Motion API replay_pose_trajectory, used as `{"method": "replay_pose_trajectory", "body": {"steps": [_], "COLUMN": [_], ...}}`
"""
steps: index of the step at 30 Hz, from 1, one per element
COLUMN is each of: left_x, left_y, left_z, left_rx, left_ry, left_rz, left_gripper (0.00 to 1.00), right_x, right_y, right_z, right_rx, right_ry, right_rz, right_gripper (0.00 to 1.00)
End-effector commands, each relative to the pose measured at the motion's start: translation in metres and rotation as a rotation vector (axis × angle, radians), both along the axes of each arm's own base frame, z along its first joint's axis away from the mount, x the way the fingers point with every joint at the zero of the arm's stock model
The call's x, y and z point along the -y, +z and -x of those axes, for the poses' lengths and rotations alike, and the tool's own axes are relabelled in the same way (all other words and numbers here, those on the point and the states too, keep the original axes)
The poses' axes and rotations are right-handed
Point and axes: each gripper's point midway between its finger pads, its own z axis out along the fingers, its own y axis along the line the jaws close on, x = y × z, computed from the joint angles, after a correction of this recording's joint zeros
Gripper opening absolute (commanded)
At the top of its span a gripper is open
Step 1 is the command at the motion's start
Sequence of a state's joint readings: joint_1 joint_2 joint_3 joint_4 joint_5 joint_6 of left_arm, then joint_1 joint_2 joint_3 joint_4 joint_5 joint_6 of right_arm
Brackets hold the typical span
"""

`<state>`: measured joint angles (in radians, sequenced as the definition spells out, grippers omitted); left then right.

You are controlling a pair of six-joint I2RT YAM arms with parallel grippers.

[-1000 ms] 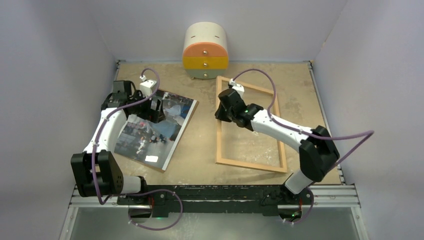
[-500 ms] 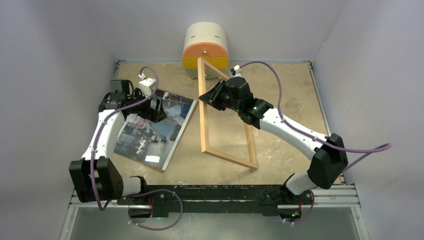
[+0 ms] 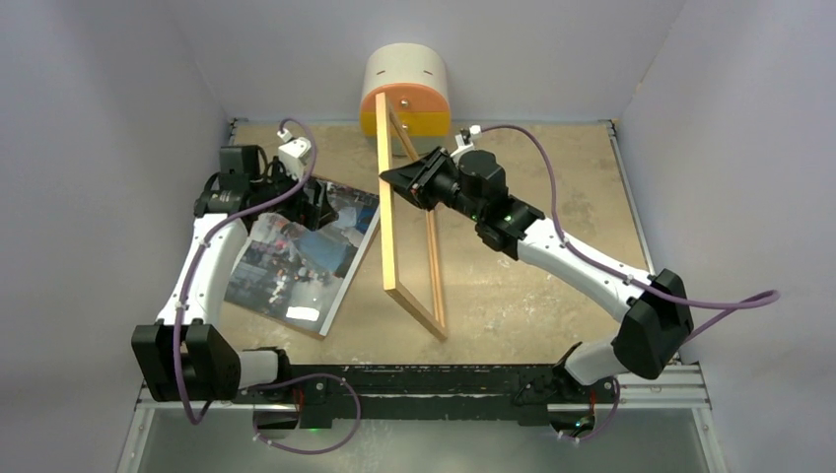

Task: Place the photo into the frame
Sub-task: Turn over the photo frame at the center of the board.

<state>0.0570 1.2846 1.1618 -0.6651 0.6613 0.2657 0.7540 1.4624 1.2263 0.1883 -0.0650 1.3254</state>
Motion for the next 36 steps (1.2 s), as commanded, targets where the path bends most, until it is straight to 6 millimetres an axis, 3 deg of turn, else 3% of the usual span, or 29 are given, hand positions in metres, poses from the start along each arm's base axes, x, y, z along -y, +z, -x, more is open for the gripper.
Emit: {"method": "replay_pose_trajectory", "body": {"steps": [1, 11, 17, 23, 30, 36], "left_x": [0.034, 0.067, 0.100, 0.137, 0.165, 0.183], "left_y": [0.029, 0.080, 0.099, 0.099, 0.105, 0.106], "left_z": [-0.005, -0.013, -0.030, -0.042, -0.049, -0.053], "left_rx": [0.084, 0.213, 0.270, 0.277, 0.307, 0.311], "left_ry": [-0.036, -0.060, -0.075, -0.104, -0.129, -0.142], "left_rz": [0.022, 0.112, 0.079, 0.037, 0.016, 0.012], "left_gripper": [1.00, 1.00, 1.00, 1.00, 1.00, 1.00], "right_x": [-0.001, 0.013, 0.018, 0.051, 0.075, 0.089], "right_y": [0.067, 0.034, 0.008, -0.018, -0.002, 0.000], "right_z": [0.013, 0.022, 0.022, 0.008, 0.006, 0.007], "right_rx": [0.081, -0.031, -0.088, -0.105, -0.012, 0.017], "right_ry": [0.035, 0.053, 0.138, 0.138, 0.146, 0.160], "right_rz": [-0.219, -0.212, -0.088, 0.103, 0.266, 0.419], "right_gripper": [0.00, 0.00, 0.33, 0.48, 0.63, 0.65]}}
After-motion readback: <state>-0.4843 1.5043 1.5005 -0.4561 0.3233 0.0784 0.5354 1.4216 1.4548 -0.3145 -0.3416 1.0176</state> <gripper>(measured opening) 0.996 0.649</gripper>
